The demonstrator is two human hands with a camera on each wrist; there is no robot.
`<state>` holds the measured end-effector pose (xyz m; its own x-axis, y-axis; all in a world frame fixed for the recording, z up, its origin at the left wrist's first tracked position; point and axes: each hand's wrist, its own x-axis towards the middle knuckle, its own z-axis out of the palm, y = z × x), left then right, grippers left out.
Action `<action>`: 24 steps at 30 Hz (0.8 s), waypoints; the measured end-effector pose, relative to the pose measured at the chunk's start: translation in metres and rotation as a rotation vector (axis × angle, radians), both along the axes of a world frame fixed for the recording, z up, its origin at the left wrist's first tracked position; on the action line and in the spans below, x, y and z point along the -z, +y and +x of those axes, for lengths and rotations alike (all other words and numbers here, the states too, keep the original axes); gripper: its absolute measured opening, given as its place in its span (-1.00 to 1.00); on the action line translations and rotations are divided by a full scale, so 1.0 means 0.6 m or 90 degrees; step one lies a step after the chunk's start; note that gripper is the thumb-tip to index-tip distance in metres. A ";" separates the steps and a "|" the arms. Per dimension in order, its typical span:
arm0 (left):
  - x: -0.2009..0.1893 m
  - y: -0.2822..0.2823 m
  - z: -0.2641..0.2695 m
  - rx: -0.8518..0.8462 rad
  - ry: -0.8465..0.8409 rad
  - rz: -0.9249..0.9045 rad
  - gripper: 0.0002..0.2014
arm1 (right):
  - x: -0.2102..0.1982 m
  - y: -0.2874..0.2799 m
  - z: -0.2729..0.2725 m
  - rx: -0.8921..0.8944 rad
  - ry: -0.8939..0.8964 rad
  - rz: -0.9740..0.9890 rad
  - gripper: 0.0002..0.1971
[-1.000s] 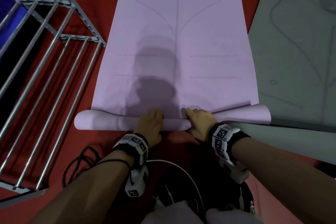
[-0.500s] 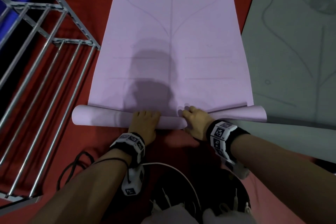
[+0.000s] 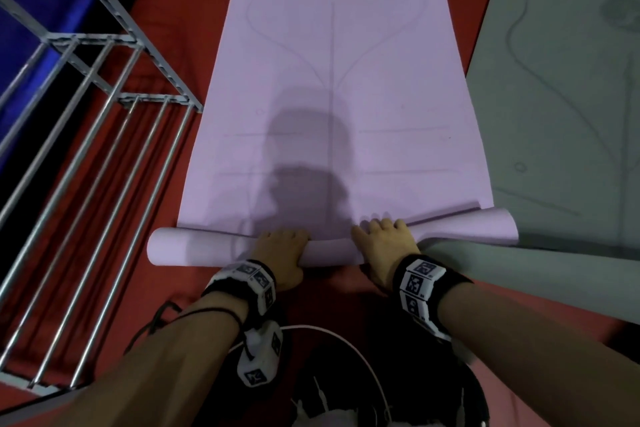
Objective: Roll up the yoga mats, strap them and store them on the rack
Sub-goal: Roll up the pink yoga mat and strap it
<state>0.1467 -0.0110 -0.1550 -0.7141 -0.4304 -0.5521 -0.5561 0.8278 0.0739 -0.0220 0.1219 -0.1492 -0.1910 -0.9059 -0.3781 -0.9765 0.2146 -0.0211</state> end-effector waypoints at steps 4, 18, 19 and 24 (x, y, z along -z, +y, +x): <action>0.005 0.020 0.017 -0.010 0.091 -0.077 -0.30 | -0.006 -0.021 -0.013 -0.018 -0.054 0.030 -0.52; -0.036 0.041 0.017 0.061 0.067 -0.136 -0.38 | -0.056 0.002 -0.013 0.049 -0.080 0.095 -0.41; -0.041 0.042 0.012 0.066 0.050 -0.126 -0.38 | -0.051 0.010 -0.006 0.054 -0.057 0.099 -0.35; -0.039 0.027 0.001 0.047 0.037 -0.095 -0.39 | -0.039 0.035 0.020 0.059 0.022 0.048 -0.15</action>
